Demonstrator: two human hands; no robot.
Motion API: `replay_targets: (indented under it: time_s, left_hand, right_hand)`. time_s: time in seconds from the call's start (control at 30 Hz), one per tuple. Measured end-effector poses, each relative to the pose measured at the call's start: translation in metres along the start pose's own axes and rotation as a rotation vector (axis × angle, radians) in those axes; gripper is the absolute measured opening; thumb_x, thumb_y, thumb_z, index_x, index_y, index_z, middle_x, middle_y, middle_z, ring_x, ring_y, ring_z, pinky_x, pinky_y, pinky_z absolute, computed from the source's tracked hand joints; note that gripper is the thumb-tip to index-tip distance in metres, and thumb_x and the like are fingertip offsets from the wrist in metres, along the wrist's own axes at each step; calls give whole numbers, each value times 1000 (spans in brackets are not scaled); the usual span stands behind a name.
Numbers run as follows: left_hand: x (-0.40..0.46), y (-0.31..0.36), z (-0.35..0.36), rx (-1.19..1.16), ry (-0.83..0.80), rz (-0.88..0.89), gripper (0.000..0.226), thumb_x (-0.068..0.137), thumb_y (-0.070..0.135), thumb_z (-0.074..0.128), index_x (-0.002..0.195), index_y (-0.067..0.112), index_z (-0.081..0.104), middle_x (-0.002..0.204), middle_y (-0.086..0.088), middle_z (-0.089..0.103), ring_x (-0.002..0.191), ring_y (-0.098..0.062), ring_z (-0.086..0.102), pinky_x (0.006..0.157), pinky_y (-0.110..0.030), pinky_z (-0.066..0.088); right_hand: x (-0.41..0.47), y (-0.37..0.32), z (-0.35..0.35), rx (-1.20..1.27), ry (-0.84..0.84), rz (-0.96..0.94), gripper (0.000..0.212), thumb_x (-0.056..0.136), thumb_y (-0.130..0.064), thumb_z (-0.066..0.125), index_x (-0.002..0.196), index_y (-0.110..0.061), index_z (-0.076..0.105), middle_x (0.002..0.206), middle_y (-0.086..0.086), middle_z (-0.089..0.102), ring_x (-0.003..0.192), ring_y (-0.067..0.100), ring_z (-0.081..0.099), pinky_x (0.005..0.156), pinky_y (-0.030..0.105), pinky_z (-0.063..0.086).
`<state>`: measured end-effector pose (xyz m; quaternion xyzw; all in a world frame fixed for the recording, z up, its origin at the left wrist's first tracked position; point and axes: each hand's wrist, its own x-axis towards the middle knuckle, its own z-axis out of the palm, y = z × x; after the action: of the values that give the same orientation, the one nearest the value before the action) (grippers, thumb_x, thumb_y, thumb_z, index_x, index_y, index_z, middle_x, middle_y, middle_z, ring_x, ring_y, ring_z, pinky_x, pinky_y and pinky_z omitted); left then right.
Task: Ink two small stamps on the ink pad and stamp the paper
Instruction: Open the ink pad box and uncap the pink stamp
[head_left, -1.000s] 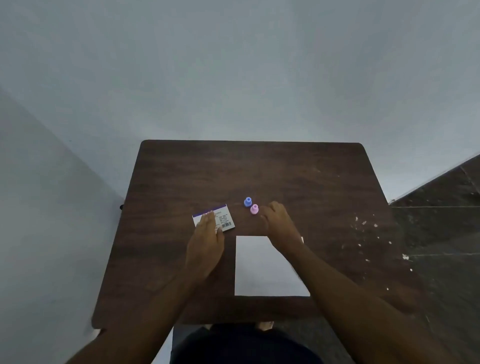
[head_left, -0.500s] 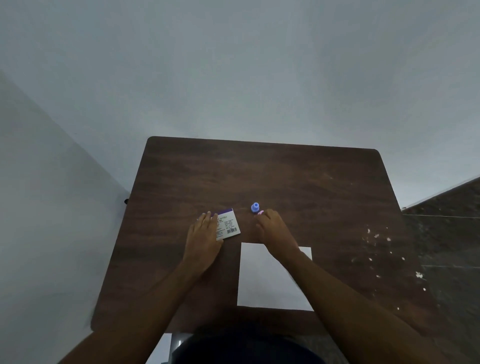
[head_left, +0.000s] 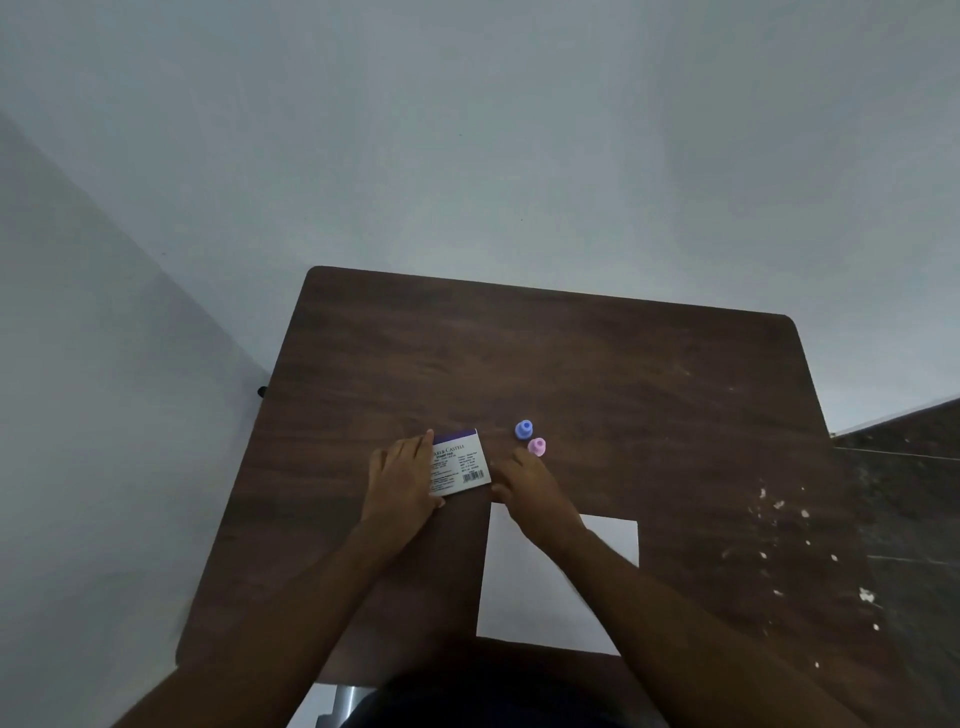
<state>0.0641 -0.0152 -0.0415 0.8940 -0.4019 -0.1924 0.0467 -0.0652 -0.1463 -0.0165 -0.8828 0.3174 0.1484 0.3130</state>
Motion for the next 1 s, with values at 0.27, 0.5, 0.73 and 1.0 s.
replay_targets:
  time_s: [0.27, 0.5, 0.73, 1.0]
  left_hand:
    - [18, -8, -30, -97, -263, 17, 77, 75, 46, 71, 142, 36, 35, 153, 4, 30, 139, -20, 27, 109, -48, 21]
    - [51, -26, -46, -326, -323, 29, 38, 82, 44, 62, 120, 44, 58, 128, 9, 60, 116, -14, 54, 103, -48, 37]
    - [72, -28, -62, -181, 18, 10, 27, 91, 31, 57, 115, 40, 64, 107, 4, 69, 94, -15, 64, 75, -29, 48]
    - [85, -28, -49, -58, 256, -35, 25, 91, 23, 54, 109, 30, 69, 102, 1, 69, 94, -21, 55, 84, -39, 41]
  right_hand:
    - [13, 13, -9, -66, 27, -52, 34, 94, -18, 56, 127, -9, 54, 134, 13, 52, 127, 27, 45, 112, 35, 28]
    - [19, 35, -21, 79, 282, 144, 22, 95, -26, 53, 108, -10, 60, 115, 7, 58, 94, 10, 48, 81, 21, 39]
    - [36, 41, -25, 220, 260, 394, 24, 85, -38, 65, 87, -15, 61, 85, 3, 60, 73, 13, 56, 56, 15, 34]
    - [45, 36, -22, 272, 226, 483, 20, 90, -30, 61, 90, -11, 65, 82, 3, 63, 65, 9, 53, 58, 17, 37]
